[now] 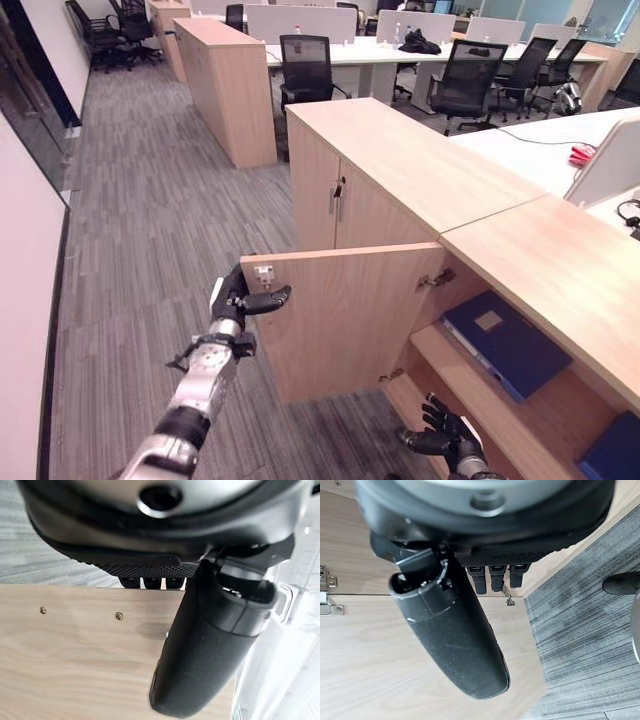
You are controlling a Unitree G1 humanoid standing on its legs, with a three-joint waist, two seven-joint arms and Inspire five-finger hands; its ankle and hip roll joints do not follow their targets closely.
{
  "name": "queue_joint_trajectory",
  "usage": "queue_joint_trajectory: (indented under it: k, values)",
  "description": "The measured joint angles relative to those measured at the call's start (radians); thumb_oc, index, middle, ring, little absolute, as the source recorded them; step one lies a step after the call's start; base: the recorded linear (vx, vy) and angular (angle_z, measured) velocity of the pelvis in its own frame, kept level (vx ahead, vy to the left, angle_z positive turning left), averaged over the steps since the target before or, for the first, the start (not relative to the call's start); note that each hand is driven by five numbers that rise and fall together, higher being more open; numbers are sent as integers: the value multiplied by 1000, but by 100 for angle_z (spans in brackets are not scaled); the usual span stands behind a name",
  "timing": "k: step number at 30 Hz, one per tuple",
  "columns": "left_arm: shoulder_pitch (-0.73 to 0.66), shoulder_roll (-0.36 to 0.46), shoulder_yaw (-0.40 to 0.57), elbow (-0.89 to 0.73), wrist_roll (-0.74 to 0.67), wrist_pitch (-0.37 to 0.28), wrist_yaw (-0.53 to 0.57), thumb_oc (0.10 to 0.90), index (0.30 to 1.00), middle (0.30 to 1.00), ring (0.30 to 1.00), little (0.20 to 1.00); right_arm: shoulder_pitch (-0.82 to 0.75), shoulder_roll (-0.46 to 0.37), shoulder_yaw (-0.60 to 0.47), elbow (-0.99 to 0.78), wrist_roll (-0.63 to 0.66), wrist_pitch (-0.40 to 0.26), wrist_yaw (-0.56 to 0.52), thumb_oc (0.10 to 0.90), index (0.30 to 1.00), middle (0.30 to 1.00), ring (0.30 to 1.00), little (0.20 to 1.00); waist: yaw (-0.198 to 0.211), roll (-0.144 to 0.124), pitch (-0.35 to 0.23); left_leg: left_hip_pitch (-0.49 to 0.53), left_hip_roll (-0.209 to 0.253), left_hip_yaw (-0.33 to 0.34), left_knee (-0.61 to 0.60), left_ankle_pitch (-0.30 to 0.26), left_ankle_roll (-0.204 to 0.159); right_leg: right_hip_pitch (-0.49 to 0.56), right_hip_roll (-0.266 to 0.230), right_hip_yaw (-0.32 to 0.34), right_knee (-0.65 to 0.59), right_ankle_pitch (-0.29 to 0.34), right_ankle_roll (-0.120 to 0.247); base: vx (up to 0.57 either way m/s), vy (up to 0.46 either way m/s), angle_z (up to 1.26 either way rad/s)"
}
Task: Put the empty folder in the office cabinet
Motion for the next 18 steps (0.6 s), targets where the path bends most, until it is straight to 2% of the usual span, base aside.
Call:
queue_joint_trajectory:
  k: [5,6,9,10,12,14,15,16,17,18]
  values:
    - [144,4,0,-164,0,-1,-85,800,900,900,900,900,-8,26,-36,2,0,2,-21,800,900,900,900,900,35,-2,16,8,-16,-2,0,-11,16,-3,-20,0,28,-11,12,-48,20,4]
    - [155,6,-1,-176,-3,-1,-106,800,900,900,900,900,-10,29,-36,2,0,2,-22,800,900,900,900,900,48,-4,23,7,-19,1,0,-12,14,-9,-22,-1,33,-17,19,-120,-23,-6]
    - [189,39,1,-221,-9,-1,-134,800,900,900,900,900,-24,41,-36,2,0,2,-22,800,900,900,900,900,54,-7,31,-9,-20,13,0,-9,13,-46,-25,6,55,-21,20,-127,-17,-12]
    - [199,59,5,-241,-9,-1,-148,800,900,900,900,900,-36,47,-38,3,0,2,-23,800,900,900,900,900,58,-8,50,-10,-21,23,1,-6,14,-64,-27,8,76,-8,10,-130,9,-21]
    - [203,67,12,-261,-9,-1,-163,800,900,900,900,900,-42,49,-38,4,0,2,-23,800,900,900,900,900,68,-9,70,-14,-21,31,1,-5,15,-79,-32,9,89,-26,22,-157,40,-14]
    - [210,74,21,-280,-9,0,-168,800,900,900,900,900,-43,57,-39,4,0,4,-27,800,900,900,900,900,78,-15,77,-16,-30,46,6,0,21,-96,-41,-2,88,-25,16,-189,57,-18]
    - [219,87,19,-301,-8,0,-177,800,900,900,900,900,-60,55,-39,10,0,4,-29,800,900,900,900,900,101,-7,80,-24,-28,82,5,10,44,-95,-62,-75,39,-52,7,-152,30,-52]
    - [223,81,21,-312,-8,1,-184,800,900,900,900,900,-86,45,-44,28,0,2,-28,800,900,900,900,900,119,30,93,-31,9,104,4,12,46,-100,-59,-132,77,-64,5,-164,-13,-77]
    - [224,68,25,-326,-7,3,-191,800,900,900,900,900,-121,42,-47,47,0,8,-28,800,900,900,900,900,132,80,117,-27,48,128,3,7,49,-132,-64,-194,251,-85,12,-154,-29,-66]
    - [236,71,34,-343,-7,6,-195,800,900,900,900,900,-126,41,-45,43,0,8,-23,800,900,900,900,900,146,92,123,-23,59,142,5,12,47,-139,-80,-230,378,-131,23,-193,-69,-71]
